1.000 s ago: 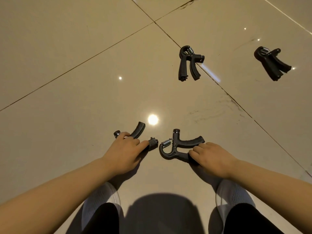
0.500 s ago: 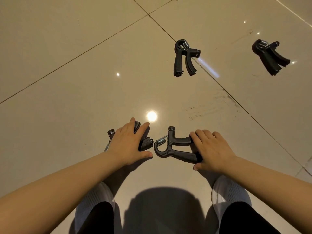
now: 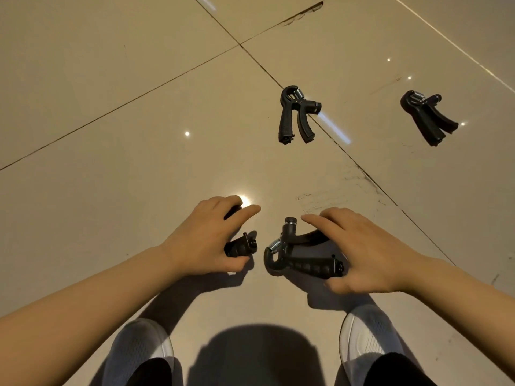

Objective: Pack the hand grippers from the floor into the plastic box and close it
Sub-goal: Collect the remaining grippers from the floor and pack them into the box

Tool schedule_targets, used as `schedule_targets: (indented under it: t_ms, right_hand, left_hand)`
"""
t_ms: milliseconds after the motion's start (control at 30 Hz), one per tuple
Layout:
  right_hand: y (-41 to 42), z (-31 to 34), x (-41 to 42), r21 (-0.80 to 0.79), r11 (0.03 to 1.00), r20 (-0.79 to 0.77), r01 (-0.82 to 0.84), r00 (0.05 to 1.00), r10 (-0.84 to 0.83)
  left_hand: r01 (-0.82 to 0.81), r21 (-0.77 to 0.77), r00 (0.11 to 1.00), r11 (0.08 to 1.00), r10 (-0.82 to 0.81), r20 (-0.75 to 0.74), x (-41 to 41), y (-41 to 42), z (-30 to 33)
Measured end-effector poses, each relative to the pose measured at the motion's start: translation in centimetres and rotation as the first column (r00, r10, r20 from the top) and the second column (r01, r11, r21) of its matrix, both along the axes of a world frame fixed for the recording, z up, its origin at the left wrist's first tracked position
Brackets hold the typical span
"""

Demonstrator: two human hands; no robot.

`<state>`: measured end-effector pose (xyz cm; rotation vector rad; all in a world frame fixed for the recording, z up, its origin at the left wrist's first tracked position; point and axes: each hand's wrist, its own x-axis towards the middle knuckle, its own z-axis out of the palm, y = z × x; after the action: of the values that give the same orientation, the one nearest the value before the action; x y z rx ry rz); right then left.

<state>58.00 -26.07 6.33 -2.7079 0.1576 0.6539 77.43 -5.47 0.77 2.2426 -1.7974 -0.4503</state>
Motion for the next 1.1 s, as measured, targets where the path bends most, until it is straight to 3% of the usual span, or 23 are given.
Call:
schedule_targets:
  t_ms: [100, 333, 500, 700, 867, 1000, 1100]
  right_hand:
    - [-0.2, 2.0, 0.4, -0.005, 1.0, 0.03, -0.021, 0.999, 0.021]
    - [0.4, 1.7, 0.6, 0.061, 0.998, 0.1, 0.012, 0.995, -0.019]
    - [1.8, 0.2, 0.3, 0.078, 0.99, 0.134, 0.114, 0.983, -0.123]
    - [2.6, -1.2, -0.3, 0.106, 0.979, 0.224, 0.177, 0.955, -0.197]
    - [3.0, -1.2, -0.2, 0.195, 0.954, 0.185, 0.228, 0.947, -0.264]
    - [4.2, -1.9, 0.3, 0.277, 0.862, 0.27, 0.424, 0.827, -0.494]
    - [4.5, -2.0, 0.8, 0.26, 0.888, 0.293, 0.381, 0.844, -0.448]
  left_hand:
    - [-0.006, -0.131, 0.995, 0.991, -0.008, -0.104, 0.0, -0.8, 2.0]
    - [0.096, -0.108, 0.987, 0.99, -0.108, -0.115, -0.9, -0.5, 2.7]
    - [-0.071, -0.038, 0.961, 0.997, 0.058, -0.271, 0.4, 1.8, 3.2]
    - [-0.316, 0.002, 0.824, 0.949, 0.276, -0.495, 0.0, 2.7, 3.9]
    - [-0.361, -0.069, 0.869, 0.93, 0.309, -0.387, -1.0, 2.0, 3.4]
    - [-0.333, -0.083, 0.89, 0.939, 0.284, -0.357, -1.3, 1.9, 3.3]
    - [-0.226, -0.062, 0.939, 0.972, 0.201, -0.28, -0.9, 2.4, 3.2]
